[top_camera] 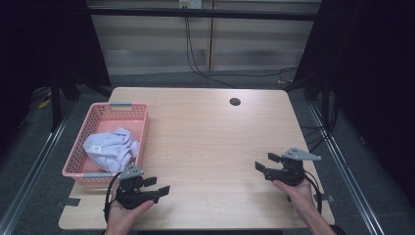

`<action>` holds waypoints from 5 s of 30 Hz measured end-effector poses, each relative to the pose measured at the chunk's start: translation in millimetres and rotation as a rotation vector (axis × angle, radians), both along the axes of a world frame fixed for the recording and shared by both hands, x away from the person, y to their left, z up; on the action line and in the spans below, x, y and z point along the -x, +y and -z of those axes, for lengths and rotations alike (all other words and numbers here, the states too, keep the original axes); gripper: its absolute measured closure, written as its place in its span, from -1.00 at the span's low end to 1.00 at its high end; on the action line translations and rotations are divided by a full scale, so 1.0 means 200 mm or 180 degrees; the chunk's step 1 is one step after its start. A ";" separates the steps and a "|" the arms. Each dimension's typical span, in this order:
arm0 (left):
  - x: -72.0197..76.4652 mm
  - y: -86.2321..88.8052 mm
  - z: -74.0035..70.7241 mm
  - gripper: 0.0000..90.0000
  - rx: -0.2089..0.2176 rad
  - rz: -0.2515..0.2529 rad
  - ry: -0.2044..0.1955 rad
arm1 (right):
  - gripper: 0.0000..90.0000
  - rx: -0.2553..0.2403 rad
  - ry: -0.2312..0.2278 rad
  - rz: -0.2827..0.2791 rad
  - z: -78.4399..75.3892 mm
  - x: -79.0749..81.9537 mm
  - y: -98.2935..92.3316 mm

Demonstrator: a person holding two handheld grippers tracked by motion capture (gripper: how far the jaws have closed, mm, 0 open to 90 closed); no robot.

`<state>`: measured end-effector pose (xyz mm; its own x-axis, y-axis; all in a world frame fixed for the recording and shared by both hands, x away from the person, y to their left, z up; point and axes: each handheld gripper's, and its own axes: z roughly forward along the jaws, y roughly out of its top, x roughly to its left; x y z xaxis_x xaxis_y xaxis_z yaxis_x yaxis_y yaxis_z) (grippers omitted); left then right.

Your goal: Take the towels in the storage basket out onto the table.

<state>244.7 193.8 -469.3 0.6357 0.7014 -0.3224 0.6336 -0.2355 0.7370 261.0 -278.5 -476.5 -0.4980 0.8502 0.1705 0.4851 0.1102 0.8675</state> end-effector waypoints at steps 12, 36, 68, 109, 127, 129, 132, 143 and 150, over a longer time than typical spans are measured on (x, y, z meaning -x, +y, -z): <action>-0.02 0.01 -0.04 -0.23 0.0050 0.0022 0.0003 | -0.27 -0.0157 0.0324 -0.0118 -0.03 0.03 -0.02; -0.18 0.47 -0.40 -0.48 -0.0404 -0.0354 -0.0331 | -0.61 0.0066 0.0220 -0.0263 -0.04 0.04 0.03; -0.65 0.67 -0.22 -0.70 -0.1199 -0.0759 0.0580 | -0.56 0.0077 0.0289 -0.0380 -0.02 0.03 0.05; -0.82 0.51 -0.07 -0.14 -0.1895 -0.0535 0.1457 | -0.51 0.0209 0.0248 -0.0524 -0.02 0.04 0.09; -0.80 0.58 -0.10 0.09 -0.1637 -0.0475 0.1345 | -0.54 0.0215 0.0252 -0.0473 -0.02 0.03 0.09; -0.79 0.60 -0.10 0.09 -0.1536 -0.0487 0.1386 | -0.54 0.0219 0.0263 -0.0465 -0.02 0.03 0.09; -0.78 0.60 -0.11 0.09 -0.1547 -0.0484 0.1361 | -0.56 0.0213 0.0287 -0.0452 -0.02 0.03 0.09; -0.73 0.62 -0.24 0.08 -0.1365 -0.0550 0.1165 | -0.57 0.0196 0.0294 -0.0469 -0.02 0.02 0.09; -0.69 0.65 -0.33 0.08 -0.1216 -0.0540 0.0973 | -0.57 0.0203 0.0277 -0.0464 -0.02 0.03 0.08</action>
<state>383.4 323.3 -403.3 0.4197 0.8903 -0.1765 0.8592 -0.3269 0.3936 255.9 -262.0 -472.6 -0.6025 0.7805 0.1664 0.5328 0.2382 0.8120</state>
